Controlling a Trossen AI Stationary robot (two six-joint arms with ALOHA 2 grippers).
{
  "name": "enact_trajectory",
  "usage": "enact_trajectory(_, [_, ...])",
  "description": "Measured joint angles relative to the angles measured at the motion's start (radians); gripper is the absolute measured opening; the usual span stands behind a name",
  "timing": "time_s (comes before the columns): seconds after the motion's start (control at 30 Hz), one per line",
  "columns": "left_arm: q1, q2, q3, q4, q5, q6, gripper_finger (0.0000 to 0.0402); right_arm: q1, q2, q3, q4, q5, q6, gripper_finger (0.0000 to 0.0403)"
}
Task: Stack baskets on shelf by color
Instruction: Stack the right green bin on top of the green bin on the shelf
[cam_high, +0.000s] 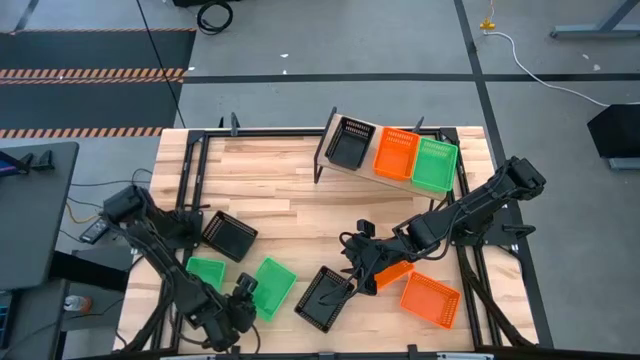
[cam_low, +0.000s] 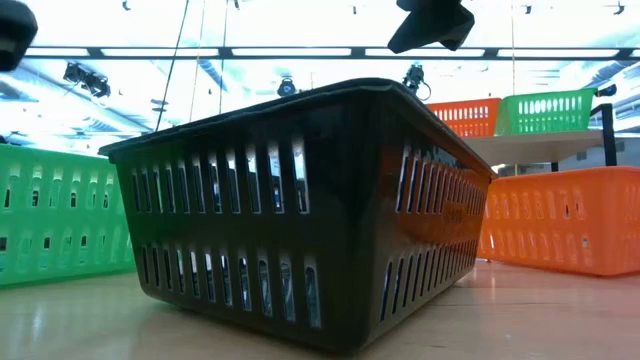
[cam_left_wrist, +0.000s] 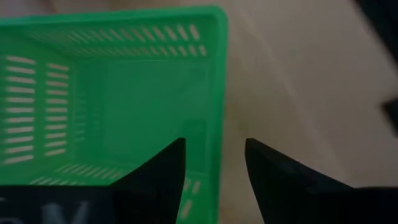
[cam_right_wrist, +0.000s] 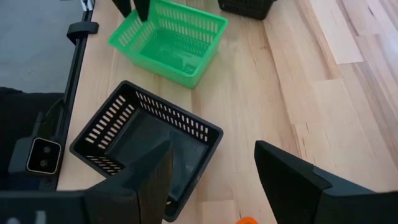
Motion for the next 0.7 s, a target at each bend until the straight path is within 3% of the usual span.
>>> enact_trajectory(0.17, [0.033,0.071,0.0,0.005,-0.002,0.023,0.0146,0.0,0.0,0.0,0.0,0.0,0.0,0.0233])
enact_trajectory(0.37, [0.089,0.064,0.009,0.003,-0.003,0.144,0.002,0.0,0.0,0.0,-0.004,0.0,-0.001,0.0233])
enact_trajectory(0.7, [0.283,0.049,0.101,-0.001,-0.016,0.54,0.0005,-0.041,0.0,0.008,-0.016,0.019,0.037,0.0233])
